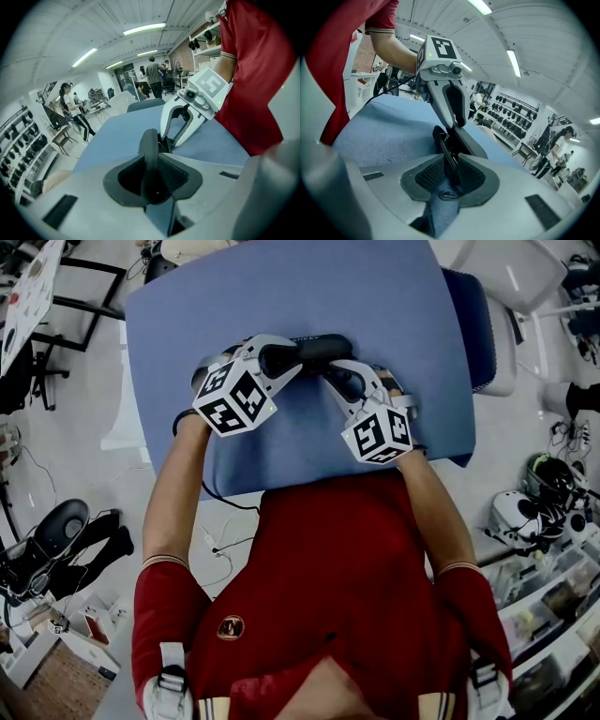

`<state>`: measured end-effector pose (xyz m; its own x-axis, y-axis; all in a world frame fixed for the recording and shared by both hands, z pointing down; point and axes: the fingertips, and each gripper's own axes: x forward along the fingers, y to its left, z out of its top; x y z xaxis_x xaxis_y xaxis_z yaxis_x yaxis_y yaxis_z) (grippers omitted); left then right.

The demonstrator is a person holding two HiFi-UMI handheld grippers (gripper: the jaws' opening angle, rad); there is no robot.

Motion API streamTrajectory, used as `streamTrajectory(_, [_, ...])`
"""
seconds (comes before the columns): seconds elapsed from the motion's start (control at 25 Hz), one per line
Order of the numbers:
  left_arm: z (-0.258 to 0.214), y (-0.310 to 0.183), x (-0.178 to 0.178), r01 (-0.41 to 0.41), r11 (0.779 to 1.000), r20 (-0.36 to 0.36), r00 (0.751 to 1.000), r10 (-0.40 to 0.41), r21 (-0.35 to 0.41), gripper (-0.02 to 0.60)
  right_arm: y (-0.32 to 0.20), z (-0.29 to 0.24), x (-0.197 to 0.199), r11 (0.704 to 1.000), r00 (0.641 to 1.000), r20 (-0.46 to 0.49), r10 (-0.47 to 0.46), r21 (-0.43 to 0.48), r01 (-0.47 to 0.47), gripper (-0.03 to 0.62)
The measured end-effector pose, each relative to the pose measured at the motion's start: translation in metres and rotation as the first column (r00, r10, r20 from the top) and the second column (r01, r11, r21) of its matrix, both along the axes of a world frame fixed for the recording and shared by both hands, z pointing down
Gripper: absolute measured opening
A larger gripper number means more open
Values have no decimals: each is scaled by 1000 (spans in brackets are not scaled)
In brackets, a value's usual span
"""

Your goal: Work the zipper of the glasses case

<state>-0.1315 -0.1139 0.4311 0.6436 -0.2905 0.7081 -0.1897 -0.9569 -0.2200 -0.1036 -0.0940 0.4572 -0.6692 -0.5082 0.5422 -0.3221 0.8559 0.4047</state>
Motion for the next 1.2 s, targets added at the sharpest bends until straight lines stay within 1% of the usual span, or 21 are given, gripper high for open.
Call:
streamTrajectory(0.2, [4,13,4,-19,1000,13,1000,20,-18,86,5,4,5,1000,1000,-2,-3,1,3,86])
streamTrajectory(0.32, [5,16,1,-24,999,13,1000,24,-25,86,8,5,3,1000,1000,-6,-8,0,8,86])
streamTrajectory(0.52, [10,23,-1,-32,999,24,999,33,-36,86,17,1,7,1000,1000,15,-13,0,13,84])
streamTrajectory(0.6, [13,27,2,-37,999,29,999,38,-39,86,22,-5,11,1000,999,38,-15,8,15,84])
streamTrajectory(0.68, [14,29,2,-40,998,26,999,41,-42,86,23,-15,12,1000,996,84,-4,10,3,83])
streamTrajectory(0.76, [14,30,-1,-41,998,22,999,42,-44,86,18,-26,9,1000,990,138,19,-5,-19,81])
streamTrajectory(0.84, [14,31,-2,-44,998,22,999,45,-47,84,11,-34,5,1000,986,168,26,-20,-23,83])
streamTrajectory(1.04, [16,41,4,-53,997,24,998,54,-52,85,0,-38,-7,999,988,152,-26,-37,32,107])
streamTrajectory(1.2, [19,45,6,-52,997,22,998,53,-58,86,-10,-38,-14,996,987,157,-38,-74,50,119])
